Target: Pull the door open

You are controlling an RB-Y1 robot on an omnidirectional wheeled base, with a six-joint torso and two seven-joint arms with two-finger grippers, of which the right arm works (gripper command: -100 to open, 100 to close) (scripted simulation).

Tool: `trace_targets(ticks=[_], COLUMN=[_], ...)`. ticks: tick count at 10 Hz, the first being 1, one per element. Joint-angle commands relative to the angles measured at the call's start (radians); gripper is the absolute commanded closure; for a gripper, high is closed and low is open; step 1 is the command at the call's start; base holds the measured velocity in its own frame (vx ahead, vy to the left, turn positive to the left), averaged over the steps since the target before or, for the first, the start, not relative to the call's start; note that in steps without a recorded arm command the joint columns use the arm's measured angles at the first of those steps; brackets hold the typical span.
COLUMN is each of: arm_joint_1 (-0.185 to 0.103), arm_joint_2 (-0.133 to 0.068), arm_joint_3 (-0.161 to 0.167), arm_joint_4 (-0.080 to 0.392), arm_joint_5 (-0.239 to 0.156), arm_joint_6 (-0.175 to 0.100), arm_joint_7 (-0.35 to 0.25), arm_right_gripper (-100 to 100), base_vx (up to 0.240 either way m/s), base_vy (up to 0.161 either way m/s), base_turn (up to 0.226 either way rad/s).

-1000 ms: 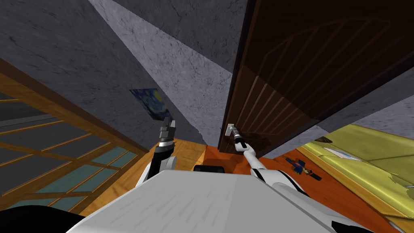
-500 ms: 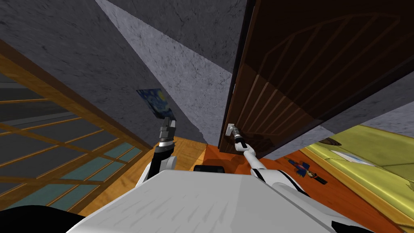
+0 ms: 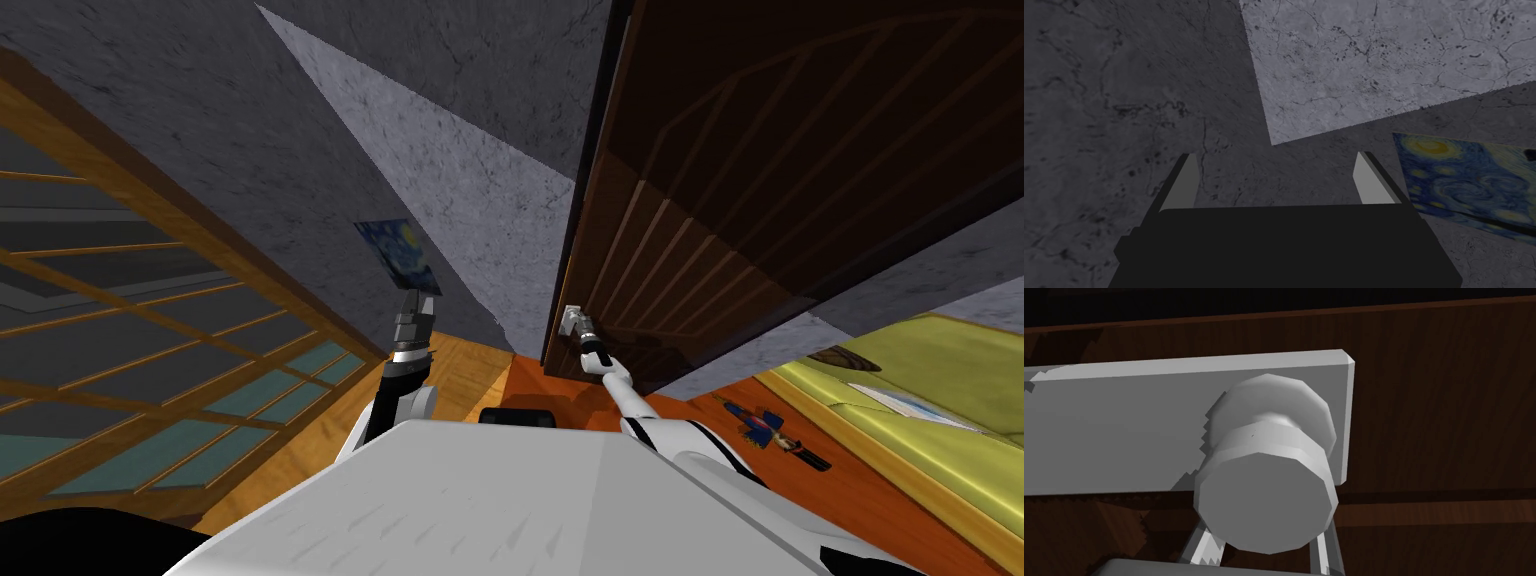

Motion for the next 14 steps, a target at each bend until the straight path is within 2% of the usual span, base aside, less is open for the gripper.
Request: trace_targets(ticks=[1, 2, 3, 4, 6, 7, 8, 9, 10, 11, 13, 14], arm_joint_1=[-0.004, -0.004, -0.004, -0.004, -0.006, -0.006, -0.006, -0.006, -0.007, -0.007, -0.008, -0.008], arm_joint_2=[0.007, 0.007, 0.007, 0.007, 0.007, 0.007, 0.007, 0.007, 0.007, 0.007, 0.007, 0.007], arm_joint_3=[0.009, 0.009, 0.012, 0.012, 0.02, 0.02, 0.023, 0.023, 0.027, 0.027, 0.034, 0.034], arm_joint_4=[-0.016, -0.016, -0.016, -0.016, -0.017, -0.017, -0.018, -0.018, -0.018, -0.018, -0.019, -0.019], arm_joint_5=[-0.041, -0.041, -0.069, -0.069, -0.124, -0.124, -0.151, -0.151, -0.178, -0.178, -0.229, -0.229], arm_joint_6=[0.004, 0.004, 0.006, 0.006, 0.01, 0.01, 0.012, 0.012, 0.014, 0.014, 0.018, 0.018], arm_joint_7=[-0.05, -0.065, -0.099, -0.106, -0.174, -0.189, -0.221, -0.23, -0.264, -0.272, -0.339, -0.354], arm_right_gripper=[100, 100, 100, 100, 100, 100, 100, 100, 100, 100, 100, 100], base_vx=[-0.067, -0.052, -0.06, -0.052, -0.069, -0.057, -0.051, -0.04, -0.046, -0.044, -0.065, -0.052], base_vy=[-0.038, -0.039, -0.036, -0.03, -0.043, -0.036, -0.021, -0.018, -0.032, -0.028, -0.034, -0.032], base_turn=[0.127, 0.093, 0.07, 0.057, 0.129, 0.061, 0.108, 0.041, 0.082, 0.048, 0.117, 0.044])
